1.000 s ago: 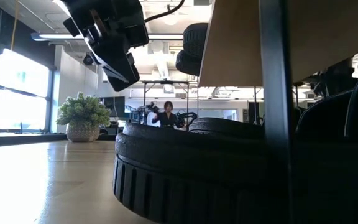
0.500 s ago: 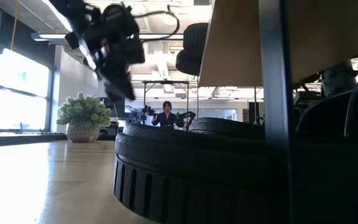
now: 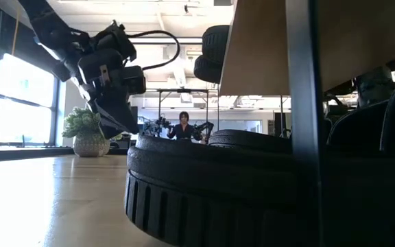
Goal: Pick and place slides into the shelf
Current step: Adjust the black slides under the shelf
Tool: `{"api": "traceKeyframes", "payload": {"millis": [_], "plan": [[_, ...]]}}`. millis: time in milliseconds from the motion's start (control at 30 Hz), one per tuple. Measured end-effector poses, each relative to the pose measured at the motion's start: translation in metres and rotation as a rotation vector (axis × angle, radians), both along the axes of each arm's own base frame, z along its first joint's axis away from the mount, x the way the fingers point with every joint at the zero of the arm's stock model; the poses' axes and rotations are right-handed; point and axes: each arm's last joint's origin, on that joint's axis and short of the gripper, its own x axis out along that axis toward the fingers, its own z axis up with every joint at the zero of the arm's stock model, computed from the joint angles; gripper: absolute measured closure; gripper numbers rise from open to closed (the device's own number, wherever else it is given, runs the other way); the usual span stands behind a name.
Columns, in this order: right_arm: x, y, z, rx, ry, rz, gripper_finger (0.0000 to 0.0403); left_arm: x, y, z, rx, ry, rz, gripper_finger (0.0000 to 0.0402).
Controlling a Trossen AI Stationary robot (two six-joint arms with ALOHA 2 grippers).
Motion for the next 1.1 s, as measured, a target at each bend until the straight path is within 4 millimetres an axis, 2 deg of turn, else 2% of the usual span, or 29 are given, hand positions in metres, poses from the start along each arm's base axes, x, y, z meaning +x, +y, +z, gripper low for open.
{"api": "traceKeyframes", "payload": {"millis": [467, 833, 1100], "plan": [[0.007, 0.000, -0.002, -0.027, -0.058, -0.004, 0.0403, 0.016, -0.037, 0.006, 0.107, -0.090, -0.146, 0.0402], [0.007, 0.000, -0.002, -0.034, -0.067, 0.006, 0.0403, 0.017, -0.041, 0.006, 0.123, -0.088, -0.122, 0.0402], [-0.004, 0.005, 0.004, -0.066, -0.002, 0.030, 0.0403, 0.016, -0.042, 0.006, 0.094, -0.082, -0.141, 0.0401]]}}
